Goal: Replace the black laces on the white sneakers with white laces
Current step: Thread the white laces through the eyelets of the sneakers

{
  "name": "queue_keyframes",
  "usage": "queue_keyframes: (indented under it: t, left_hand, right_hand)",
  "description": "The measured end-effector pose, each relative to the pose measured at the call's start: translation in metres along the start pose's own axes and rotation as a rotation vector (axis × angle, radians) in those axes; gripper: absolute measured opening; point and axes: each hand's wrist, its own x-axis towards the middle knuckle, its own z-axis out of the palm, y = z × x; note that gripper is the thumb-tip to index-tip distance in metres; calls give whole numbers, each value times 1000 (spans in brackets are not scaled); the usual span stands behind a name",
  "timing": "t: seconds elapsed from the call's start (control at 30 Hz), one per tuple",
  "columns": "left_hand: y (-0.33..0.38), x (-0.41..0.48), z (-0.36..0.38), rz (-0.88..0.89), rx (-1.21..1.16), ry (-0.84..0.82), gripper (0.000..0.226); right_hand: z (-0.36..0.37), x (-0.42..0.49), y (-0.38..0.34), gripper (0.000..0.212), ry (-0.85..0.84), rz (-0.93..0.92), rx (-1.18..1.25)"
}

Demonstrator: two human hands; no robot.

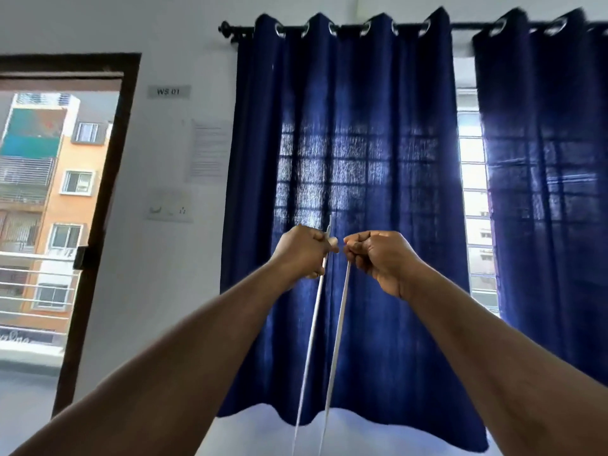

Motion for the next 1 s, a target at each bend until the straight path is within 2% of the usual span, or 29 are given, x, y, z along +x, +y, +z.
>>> queue_keyframes:
  t: [0.23, 0.4, 0.5, 0.6, 0.67, 0.73, 0.8, 0.87, 0.93, 1.0]
  left_hand:
    - [-11, -21, 14, -95, -151, -15, 19]
    - [-58, -51, 23, -209, -209, -115, 26]
    - [-104, -74, 31, -274, -102, -94, 24]
    - [-165, -100, 34, -247, 197, 19, 8]
    - [-205, -122, 36, -304, 265, 51, 9]
    - [-235, -146, 40, -346, 331, -5, 11]
    - [-261, -168, 49, -419, 330, -147, 21]
    - [-283, -188, 60, -494, 320, -253, 20]
    - [-306, -204, 69, -538, 396, -290, 11]
    - [-324, -219, 77, -586, 467, -314, 17]
  right_hand:
    - [-9, -11, 22, 16, 36, 3, 24]
    - [-12, -24, 81, 8, 49, 9, -238]
    - [-8, -43, 131, 6, 54, 50, -405]
    - [-2, -70, 180, 9, 62, 86, -526]
    - [1, -86, 216, 10, 36, 141, -596]
    - [5, -99, 253, 12, -12, 209, -669]
    - [9, -110, 287, 9, -74, 263, -738]
    - [13, -120, 316, 7, -129, 314, -791]
    - [16, -127, 342, 10, -176, 366, -832]
    - [21, -135, 366, 10, -210, 410, -867]
